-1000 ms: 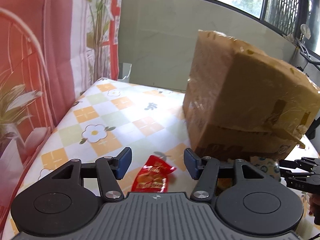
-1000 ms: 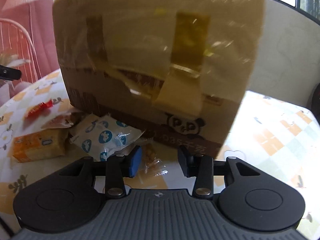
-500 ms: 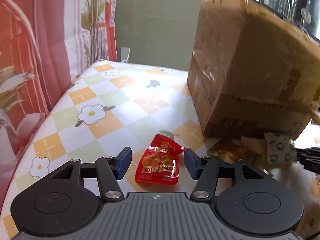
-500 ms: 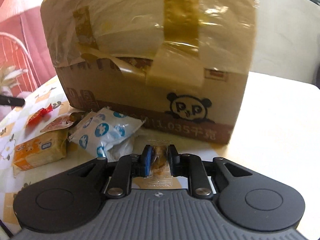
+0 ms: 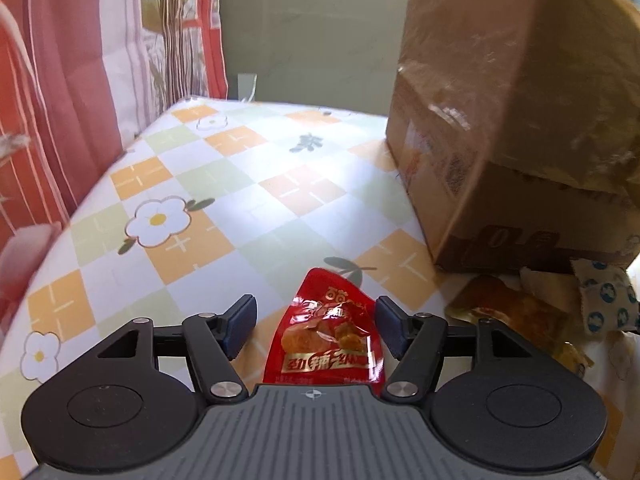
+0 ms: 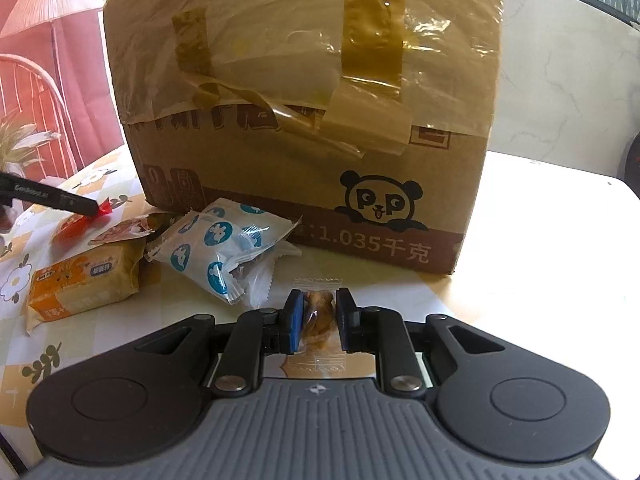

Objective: Organize snacks
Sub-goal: 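Grasp the red snack packet with the left tool while the right tool grasps the small clear packet, then carry the red packet with the left tool while the right tool carries the clear packet to the box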

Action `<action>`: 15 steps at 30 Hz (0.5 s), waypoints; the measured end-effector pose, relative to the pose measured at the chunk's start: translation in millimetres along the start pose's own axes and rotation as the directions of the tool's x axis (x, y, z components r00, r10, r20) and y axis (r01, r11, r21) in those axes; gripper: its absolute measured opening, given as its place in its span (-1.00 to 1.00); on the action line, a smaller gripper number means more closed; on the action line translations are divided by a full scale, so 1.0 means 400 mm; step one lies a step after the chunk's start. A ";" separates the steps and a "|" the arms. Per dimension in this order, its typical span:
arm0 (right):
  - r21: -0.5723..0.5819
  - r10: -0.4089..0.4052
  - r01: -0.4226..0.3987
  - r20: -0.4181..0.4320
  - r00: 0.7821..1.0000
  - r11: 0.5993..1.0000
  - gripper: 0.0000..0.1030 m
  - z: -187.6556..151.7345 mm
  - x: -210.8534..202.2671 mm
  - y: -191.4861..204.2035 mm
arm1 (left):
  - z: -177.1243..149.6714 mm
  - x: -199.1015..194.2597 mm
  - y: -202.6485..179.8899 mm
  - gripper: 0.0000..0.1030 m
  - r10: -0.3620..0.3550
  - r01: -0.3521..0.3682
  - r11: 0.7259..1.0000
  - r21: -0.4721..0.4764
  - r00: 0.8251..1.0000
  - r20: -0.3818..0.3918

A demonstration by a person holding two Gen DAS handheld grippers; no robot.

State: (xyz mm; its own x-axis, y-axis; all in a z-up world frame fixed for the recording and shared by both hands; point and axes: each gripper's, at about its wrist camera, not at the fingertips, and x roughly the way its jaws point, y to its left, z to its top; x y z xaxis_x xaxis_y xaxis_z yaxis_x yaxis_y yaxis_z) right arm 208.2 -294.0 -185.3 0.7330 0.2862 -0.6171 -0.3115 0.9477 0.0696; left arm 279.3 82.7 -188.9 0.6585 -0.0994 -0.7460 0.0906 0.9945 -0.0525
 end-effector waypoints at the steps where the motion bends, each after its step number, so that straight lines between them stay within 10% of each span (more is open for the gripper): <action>1: 0.001 0.000 0.000 0.000 1.000 1.000 -0.63 0.000 0.006 0.005 | 0.000 0.002 -0.002 0.34 0.005 -0.005 1.000 0.007 1.000 0.008; 15: 0.014 0.005 -0.005 0.005 1.000 1.000 -0.63 -0.003 0.002 0.005 | -0.038 -0.022 -0.048 -0.04 0.045 -0.048 0.996 0.078 0.998 0.041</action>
State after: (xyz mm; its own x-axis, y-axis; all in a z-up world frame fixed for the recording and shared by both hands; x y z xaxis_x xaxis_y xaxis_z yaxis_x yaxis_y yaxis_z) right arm 207.4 -292.1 -186.7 0.7346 0.2918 -0.6125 -0.3069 0.9481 0.0835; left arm 260.3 64.8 -191.2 0.6917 -0.0555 -0.7200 0.1166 0.9925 0.0355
